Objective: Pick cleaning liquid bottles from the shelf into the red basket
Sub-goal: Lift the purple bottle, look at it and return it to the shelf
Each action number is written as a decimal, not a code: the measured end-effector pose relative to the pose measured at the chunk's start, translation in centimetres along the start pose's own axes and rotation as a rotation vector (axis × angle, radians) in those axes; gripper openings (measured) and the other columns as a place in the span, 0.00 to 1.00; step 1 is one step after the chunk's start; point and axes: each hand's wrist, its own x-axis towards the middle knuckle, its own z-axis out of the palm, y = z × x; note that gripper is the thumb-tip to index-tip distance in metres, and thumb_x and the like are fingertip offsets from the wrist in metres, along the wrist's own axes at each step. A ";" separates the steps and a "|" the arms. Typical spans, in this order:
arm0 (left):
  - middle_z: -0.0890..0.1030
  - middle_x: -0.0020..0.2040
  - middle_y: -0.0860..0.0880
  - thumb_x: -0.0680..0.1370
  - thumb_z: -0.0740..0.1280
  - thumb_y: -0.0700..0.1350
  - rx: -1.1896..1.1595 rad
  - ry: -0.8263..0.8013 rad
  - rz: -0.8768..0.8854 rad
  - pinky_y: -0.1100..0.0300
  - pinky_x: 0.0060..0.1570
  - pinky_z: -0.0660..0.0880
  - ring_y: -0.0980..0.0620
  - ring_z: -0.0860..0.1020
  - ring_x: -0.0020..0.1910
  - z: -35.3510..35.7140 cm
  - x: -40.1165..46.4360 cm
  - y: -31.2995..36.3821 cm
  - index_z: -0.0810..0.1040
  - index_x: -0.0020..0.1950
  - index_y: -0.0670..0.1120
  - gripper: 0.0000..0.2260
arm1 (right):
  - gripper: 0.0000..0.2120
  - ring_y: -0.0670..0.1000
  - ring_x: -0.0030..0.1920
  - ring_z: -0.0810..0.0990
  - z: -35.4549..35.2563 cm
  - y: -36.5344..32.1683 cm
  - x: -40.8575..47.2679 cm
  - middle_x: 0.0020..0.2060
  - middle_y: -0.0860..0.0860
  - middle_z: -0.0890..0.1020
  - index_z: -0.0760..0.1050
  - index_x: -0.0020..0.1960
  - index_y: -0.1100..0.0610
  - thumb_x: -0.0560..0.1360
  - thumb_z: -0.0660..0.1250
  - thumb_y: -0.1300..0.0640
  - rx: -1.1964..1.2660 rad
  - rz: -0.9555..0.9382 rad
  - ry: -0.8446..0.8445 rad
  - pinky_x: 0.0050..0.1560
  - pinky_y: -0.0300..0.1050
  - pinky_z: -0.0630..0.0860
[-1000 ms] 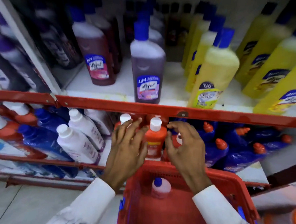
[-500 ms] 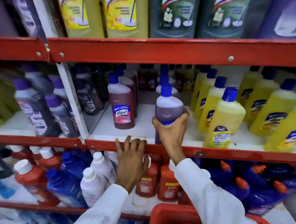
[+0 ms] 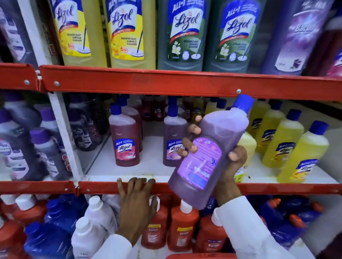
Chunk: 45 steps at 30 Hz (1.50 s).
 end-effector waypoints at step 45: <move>0.77 0.64 0.48 0.72 0.67 0.53 -0.015 -0.047 0.003 0.30 0.75 0.49 0.42 0.69 0.68 -1.0 -0.1 0.3 0.69 0.69 0.53 0.25 | 0.54 0.55 0.70 0.72 -5.7 6.9 0.7 0.70 0.55 0.71 0.60 0.74 0.56 0.59 0.84 0.43 -1.550 -0.210 0.867 0.66 0.50 0.78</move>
